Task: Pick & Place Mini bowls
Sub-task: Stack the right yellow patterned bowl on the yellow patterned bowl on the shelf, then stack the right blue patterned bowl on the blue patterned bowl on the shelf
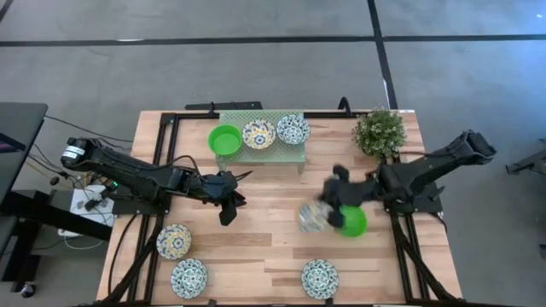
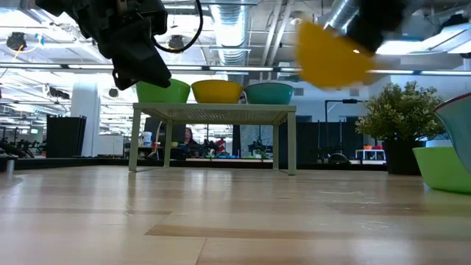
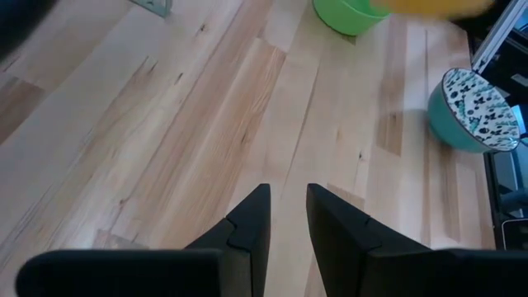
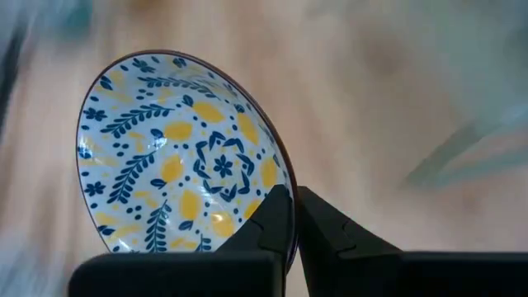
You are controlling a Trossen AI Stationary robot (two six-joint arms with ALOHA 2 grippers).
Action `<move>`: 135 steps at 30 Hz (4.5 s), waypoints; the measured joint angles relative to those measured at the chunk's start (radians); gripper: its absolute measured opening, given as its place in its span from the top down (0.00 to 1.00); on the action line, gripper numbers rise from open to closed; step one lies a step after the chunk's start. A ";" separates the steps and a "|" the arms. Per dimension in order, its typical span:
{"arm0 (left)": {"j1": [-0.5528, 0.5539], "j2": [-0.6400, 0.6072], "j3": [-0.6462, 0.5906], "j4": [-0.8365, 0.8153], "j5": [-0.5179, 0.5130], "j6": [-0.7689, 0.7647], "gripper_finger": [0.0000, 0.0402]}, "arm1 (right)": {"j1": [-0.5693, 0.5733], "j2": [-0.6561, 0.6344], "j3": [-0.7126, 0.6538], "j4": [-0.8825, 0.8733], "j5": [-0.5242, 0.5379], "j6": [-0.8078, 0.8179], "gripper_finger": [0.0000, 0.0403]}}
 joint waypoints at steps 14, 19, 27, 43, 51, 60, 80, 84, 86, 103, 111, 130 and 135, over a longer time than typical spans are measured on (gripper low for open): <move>0.000 -0.078 0.000 0.004 -0.004 0.125 0.80 | -0.461 0.154 0.333 0.005 -0.167 -0.202 0.99; 0.001 -0.172 0.000 0.005 -0.142 0.223 0.80 | -0.563 0.351 0.630 -0.223 -0.361 -0.281 0.98; -0.008 -0.210 0.000 0.005 -0.180 0.237 0.80 | -0.664 0.672 1.164 -0.595 -0.388 -0.392 0.99; -0.008 -0.204 0.000 -0.006 -0.181 0.237 0.80 | -0.741 0.930 1.444 -0.743 -0.524 -0.472 0.98; -0.008 -0.204 0.000 -0.007 -0.181 0.237 0.80 | -0.741 0.933 1.444 -0.701 -0.529 -0.493 0.99; -0.008 -0.204 0.000 -0.009 -0.181 0.237 0.80 | -0.737 0.959 1.443 -0.693 -0.547 -0.490 0.98; -0.008 -0.204 0.000 -0.010 -0.181 0.233 0.80 | -0.754 1.002 1.444 -0.676 -0.545 -0.507 0.90; -0.008 -0.204 0.000 -0.010 -0.180 0.233 0.80 | -0.756 1.002 1.444 -0.675 -0.544 -0.522 0.85; -0.008 -0.204 0.000 -0.010 -0.180 0.233 0.80 | -0.755 1.002 1.444 -0.672 -0.544 -0.524 0.82; -0.008 -0.204 0.000 -0.009 -0.181 0.234 0.80 | -0.691 0.884 1.465 -0.786 -0.542 -0.576 0.77; -0.022 -0.204 -0.017 0.003 -0.180 0.233 0.80 | -0.580 0.826 1.456 -1.038 -0.543 -0.595 0.77; -0.095 -0.204 -0.080 0.107 -0.181 0.162 0.80 | -0.393 0.345 0.695 -0.603 -0.543 -0.421 0.77; -0.095 -0.204 -0.080 0.143 -0.186 0.183 0.80 | -0.341 0.134 0.344 -0.394 -0.543 -0.343 0.77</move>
